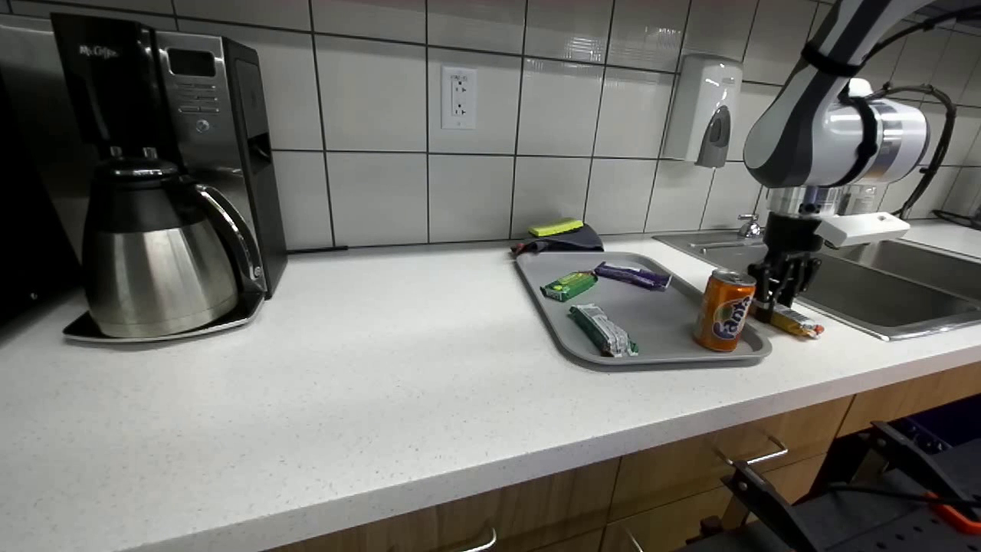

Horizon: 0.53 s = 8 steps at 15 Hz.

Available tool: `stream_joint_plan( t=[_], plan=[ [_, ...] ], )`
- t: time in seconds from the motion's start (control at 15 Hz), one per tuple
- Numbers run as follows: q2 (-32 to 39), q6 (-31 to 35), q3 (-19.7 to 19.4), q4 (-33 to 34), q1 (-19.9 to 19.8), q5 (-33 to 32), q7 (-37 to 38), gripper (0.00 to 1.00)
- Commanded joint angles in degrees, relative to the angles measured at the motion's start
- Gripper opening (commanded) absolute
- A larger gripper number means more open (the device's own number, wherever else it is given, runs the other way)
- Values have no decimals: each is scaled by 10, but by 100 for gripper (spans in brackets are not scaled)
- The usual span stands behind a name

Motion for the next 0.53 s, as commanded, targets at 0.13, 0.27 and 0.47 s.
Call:
stream_joint_plan(
  t=[0.13, 0.27, 0.47],
  plan=[
    [-24, -4, 15, -10, -22, 5, -27, 18],
    [-29, -5, 15, -13, -21, 4, -28, 18],
    [-45, -7, 19, -15, -19, 8, -33, 18]
  ],
)
